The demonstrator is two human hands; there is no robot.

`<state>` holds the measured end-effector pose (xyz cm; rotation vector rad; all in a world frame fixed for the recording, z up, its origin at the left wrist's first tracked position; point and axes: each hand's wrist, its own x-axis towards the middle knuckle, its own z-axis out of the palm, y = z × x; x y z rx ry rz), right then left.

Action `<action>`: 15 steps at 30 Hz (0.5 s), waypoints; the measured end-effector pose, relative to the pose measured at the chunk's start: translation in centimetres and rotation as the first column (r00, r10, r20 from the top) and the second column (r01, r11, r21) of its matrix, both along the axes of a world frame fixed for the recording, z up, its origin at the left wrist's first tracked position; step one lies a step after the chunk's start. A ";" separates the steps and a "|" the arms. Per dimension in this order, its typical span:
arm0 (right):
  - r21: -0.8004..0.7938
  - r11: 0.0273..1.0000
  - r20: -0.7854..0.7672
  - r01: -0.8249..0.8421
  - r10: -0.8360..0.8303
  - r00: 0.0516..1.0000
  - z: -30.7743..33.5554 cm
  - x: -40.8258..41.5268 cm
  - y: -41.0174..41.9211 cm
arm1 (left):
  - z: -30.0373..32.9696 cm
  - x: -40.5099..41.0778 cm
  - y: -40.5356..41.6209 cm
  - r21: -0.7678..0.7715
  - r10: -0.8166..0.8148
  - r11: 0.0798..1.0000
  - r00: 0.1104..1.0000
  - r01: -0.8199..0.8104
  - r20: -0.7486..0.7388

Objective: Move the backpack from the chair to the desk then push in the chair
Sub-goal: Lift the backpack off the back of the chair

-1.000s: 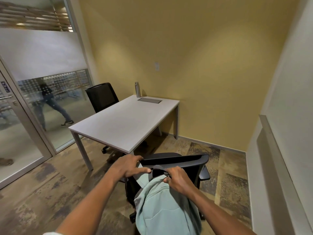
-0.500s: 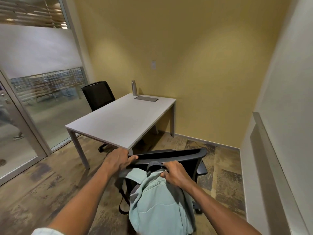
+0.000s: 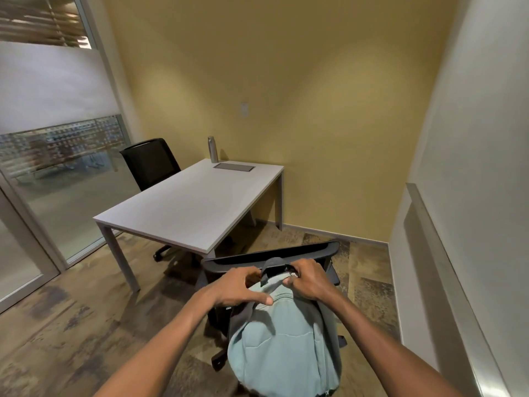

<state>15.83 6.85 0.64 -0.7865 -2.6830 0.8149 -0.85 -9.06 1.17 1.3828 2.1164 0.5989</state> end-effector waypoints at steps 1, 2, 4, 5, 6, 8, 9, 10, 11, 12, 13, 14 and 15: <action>-0.012 1.000 -0.006 0.009 -0.009 1.000 0.3 0.5 0.2 | -0.6 0.6 0.0 0.000 -0.028 1.000 0.999 0.028 -0.036; -0.024 1.000 -0.015 0.017 -0.017 1.000 0.7 1.0 0.4 | -1.1 1.2 -0.1 0.010 -0.043 0.999 0.996 0.044 -0.076; -0.037 0.999 -0.032 0.014 -0.016 0.999 1.6 2.2 0.9 | -1.9 2.2 0.1 0.089 -0.038 0.995 0.992 0.050 -0.123; -0.038 0.999 -0.043 0.014 -0.015 0.999 2.0 2.9 1.2 | -2.0 2.7 0.4 0.149 -0.027 0.988 0.992 0.046 -0.127; -0.038 0.999 -0.055 0.018 -0.020 0.998 2.5 3.5 1.4 | -1.9 3.2 0.7 0.210 -0.010 0.977 0.993 0.035 -0.119; -0.044 0.999 -0.071 0.016 -0.020 0.997 3.5 5.1 2.0 | -1.5 4.4 1.8 0.311 0.031 0.950 0.996 -0.005 -0.078; -0.054 0.998 -0.072 0.014 -0.018 0.997 3.9 5.7 2.4 | -1.3 4.9 2.4 0.345 0.049 0.938 0.998 -0.030 -0.045; -0.059 0.998 -0.069 0.022 -0.026 0.997 4.4 6.5 2.8 | -1.1 5.6 3.2 0.369 0.053 0.928 0.998 -0.045 -0.012; -0.067 0.997 -0.065 0.031 -0.035 0.997 4.9 7.3 3.2 | -0.8 6.2 3.9 0.386 0.052 0.921 0.999 -0.053 0.013; -0.082 0.996 -0.064 0.038 -0.043 0.997 5.4 8.1 3.6 | -0.5 6.9 4.5 0.403 0.046 0.913 0.999 -0.053 0.029; -0.096 0.994 -0.072 0.046 -0.053 0.996 5.8 8.9 4.0 | -0.2 7.4 5.3 0.417 0.036 0.907 0.999 -0.049 0.039; -0.098 0.994 -0.074 0.053 -0.060 0.995 6.3 9.8 4.3 | 0.2 8.0 5.9 0.429 0.021 0.902 0.999 -0.041 0.050; -0.087 0.995 -0.073 0.057 -0.063 0.995 6.8 10.8 4.6 | 0.7 8.7 6.5 0.437 0.004 0.899 0.998 -0.032 0.065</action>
